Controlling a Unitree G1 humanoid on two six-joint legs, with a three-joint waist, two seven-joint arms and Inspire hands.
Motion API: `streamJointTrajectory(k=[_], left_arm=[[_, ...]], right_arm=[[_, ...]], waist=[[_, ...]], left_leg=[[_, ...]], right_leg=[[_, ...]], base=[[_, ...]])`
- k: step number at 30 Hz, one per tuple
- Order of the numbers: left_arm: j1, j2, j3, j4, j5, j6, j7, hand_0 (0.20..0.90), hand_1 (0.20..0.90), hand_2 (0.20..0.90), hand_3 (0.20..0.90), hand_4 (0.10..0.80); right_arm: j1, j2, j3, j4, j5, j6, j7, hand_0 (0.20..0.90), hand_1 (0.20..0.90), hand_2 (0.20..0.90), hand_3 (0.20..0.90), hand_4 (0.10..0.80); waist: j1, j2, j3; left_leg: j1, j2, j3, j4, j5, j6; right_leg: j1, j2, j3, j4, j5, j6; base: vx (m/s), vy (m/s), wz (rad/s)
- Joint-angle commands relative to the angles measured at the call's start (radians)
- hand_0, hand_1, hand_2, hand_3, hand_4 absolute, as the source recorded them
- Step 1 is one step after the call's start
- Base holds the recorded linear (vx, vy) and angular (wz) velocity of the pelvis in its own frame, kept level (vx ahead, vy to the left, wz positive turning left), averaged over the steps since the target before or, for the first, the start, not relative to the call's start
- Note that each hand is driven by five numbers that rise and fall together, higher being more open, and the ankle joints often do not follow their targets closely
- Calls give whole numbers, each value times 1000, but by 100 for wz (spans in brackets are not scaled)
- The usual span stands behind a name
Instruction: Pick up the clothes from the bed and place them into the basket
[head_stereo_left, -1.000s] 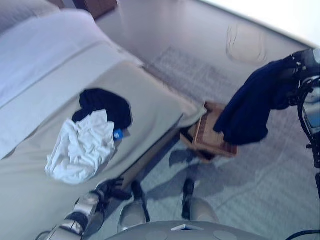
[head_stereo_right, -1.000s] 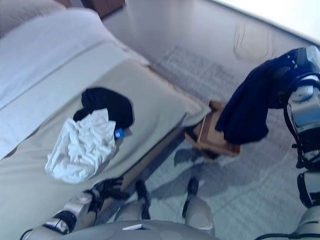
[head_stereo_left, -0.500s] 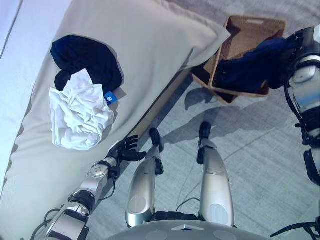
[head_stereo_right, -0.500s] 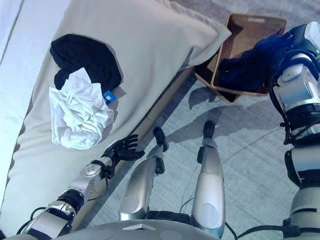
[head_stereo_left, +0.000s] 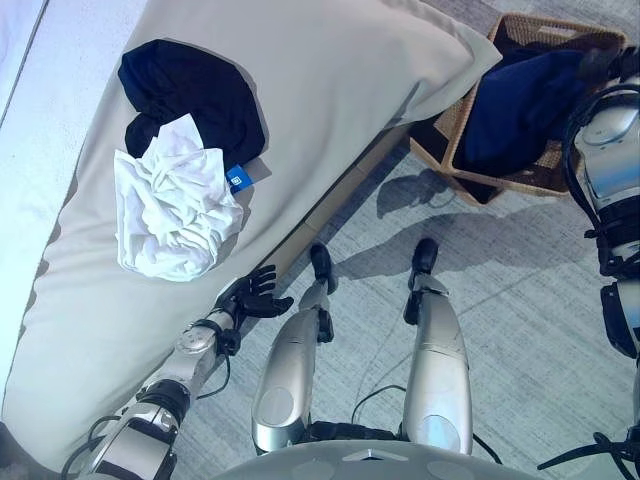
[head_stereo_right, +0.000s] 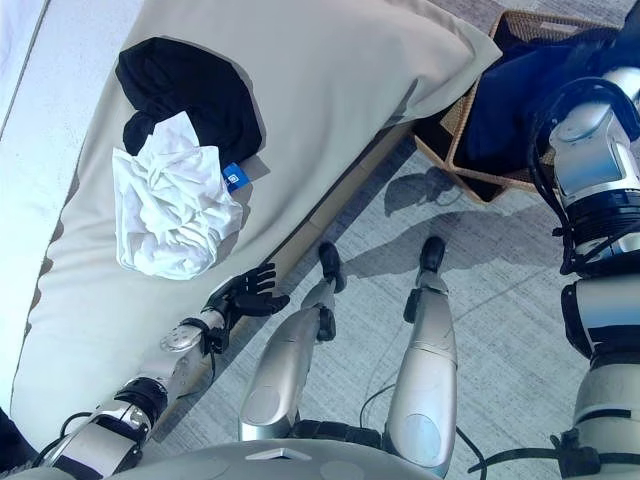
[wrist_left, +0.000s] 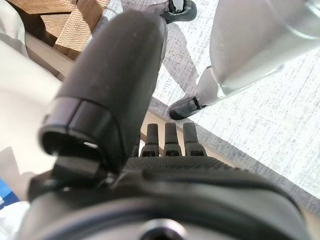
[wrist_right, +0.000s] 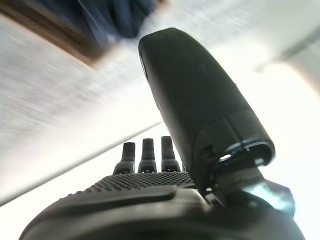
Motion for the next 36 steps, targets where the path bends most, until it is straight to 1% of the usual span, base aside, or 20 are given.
streamJointTrajectory(k=[1,3,4,6,8,9,10,11,12,13,15,17,19,21,24,26,27,30,34,36], left_arm=[[92,23,1,9,14,3,-11,900,900,900,900,800],[98,27,21,27,29,18,-19,900,900,900,900,800],[109,36,44,32,43,28,-26,900,900,900,900,800],[130,53,70,36,51,30,-30,900,900,900,900,800],[152,58,83,51,58,20,-24,900,900,900,900,800],[160,55,94,68,63,18,-23,900,900,900,900,800],[168,52,104,77,68,17,-23,900,900,900,900,800],[172,51,106,80,71,18,-24,900,900,900,900,800],[180,43,131,95,97,28,-29,900,900,900,900,800],[182,43,134,98,96,29,-28,900,900,900,900,800],[195,34,153,116,125,43,-31,900,900,900,900,800],[202,28,164,150,140,59,-37,900,900,900,900,800],[205,20,166,187,173,73,-32,900,900,900,900,800],[209,12,157,235,193,80,-13,900,900,900,900,800],[200,31,155,267,205,93,5,900,900,900,900,800],[179,56,158,244,190,104,5,900,900,900,900,800],[160,65,151,229,197,109,2,900,900,900,900,800],[146,69,147,217,185,121,11,900,900,900,900,800],[144,78,158,215,175,128,16,900,900,900,900,800],[143,82,163,219,168,121,8,900,900,900,900,800]], right_arm=[[-46,-183,-110,-229,-149,-119,-159,900,900,900,900,800],[27,-199,-152,-264,-203,-34,-77,900,900,900,900,800],[81,-228,-163,-251,-192,44,27,900,900,900,900,800],[157,-275,-198,-236,-135,75,105,900,900,900,900,800],[227,-299,-246,-253,-116,23,98,900,900,900,900,800],[271,-291,-283,-293,-125,3,112,900,900,900,900,800],[313,-277,-314,-326,-115,-23,128,900,900,900,900,800],[334,-271,-328,-339,-112,-45,140,900,900,900,900,800],[382,-245,-339,-391,-94,-81,214,900,900,900,900,800],[394,-238,-343,-402,-83,-98,241,900,900,900,900,800],[424,-208,-315,-440,-27,-173,382,900,900,900,900,800],[434,-178,-252,-459,48,-194,573,900,900,900,900,800],[435,-121,-185,-401,52,-224,678,900,900,900,900,800],[435,-41,-103,-321,-9,-253,779,900,900,900,900,800],[433,72,16,-211,-124,-286,767,900,900,900,900,800],[402,129,84,-166,-269,-287,678,900,900,900,900,800],[344,159,133,-135,-339,-264,625,900,900,900,900,800],[284,193,178,-115,-403,-255,595,900,900,900,900,800],[143,269,287,-45,-495,-209,586,900,900,900,900,800],[90,301,331,10,-509,-186,615,900,900,900,900,800]], waist=[[-40,16,-30],[-38,-4,-57],[-37,-23,-75],[-33,-56,-100],[-28,-86,-127],[-26,-101,-141],[-21,-112,-155],[-19,-118,-165],[-9,-132,-189],[-7,-136,-194],[12,-159,-228],[32,-179,-262],[54,-194,-287],[83,-206,-302],[136,-224,-300],[184,-233,-279],[218,-229,-256],[240,-223,-238],[314,-218,-212],[349,-218,-204]], left_leg=[[3,1,-68,73,-112,-18],[29,2,-65,67,-117,-19],[51,4,-63,59,-120,-18],[91,14,-57,34,-120,-16],[129,17,-57,13,-124,-15],[137,19,-47,9,-109,-8],[153,15,-48,6,-112,-7],[170,12,-58,0,-131,-13],[183,3,-54,4,-120,-2],[189,1,-56,4,-121,-1],[217,-10,-69,2,-128,3],[246,-21,-76,0,-136,11],[267,-31,-83,9,-151,21],[278,-40,-88,30,-170,34],[277,-54,-112,79,-199,60],[260,-66,-145,122,-233,72],[238,-77,-173,135,-234,81],[221,-89,-196,139,-230,87],[184,-112,-254,131,-212,91],[163,-119,-278,130,-204,90]], right_leg=[[108,72,-75,58,-197,-2],[144,70,-85,40,-194,3],[174,68,-91,20,-188,8],[228,69,-104,-20,-174,15],[289,70,-119,-67,-159,22],[316,67,-138,-97,-127,20],[345,65,-143,-119,-120,26],[364,66,-132,-126,-138,36],[403,60,-154,-164,-105,36],[414,60,-157,-174,-101,38],[471,55,-168,-230,-78,51],[517,48,-175,-281,-47,66],[549,37,-182,-309,-25,77],[576,23,-196,-315,-17,86],[612,0,-228,-285,-23,88],[632,-15,-241,-237,-42,90],[627,-29,-255,-199,-36,86],[626,-40,-266,-174,-39,84],[639,-53,-296,-146,-50,81],[641,-57,-314,-136,-58,78]], base=[[69,137,9],[81,127,15],[71,98,27],[71,81,30],[52,99,22],[23,142,11],[80,131,5],[109,169,-1],[90,147,-5],[50,157,-4],[127,138,1],[151,198,12],[152,230,28],[182,267,27],[183,166,36],[132,102,62],[52,62,62],[-12,107,69],[32,70,46],[37,24,47]])
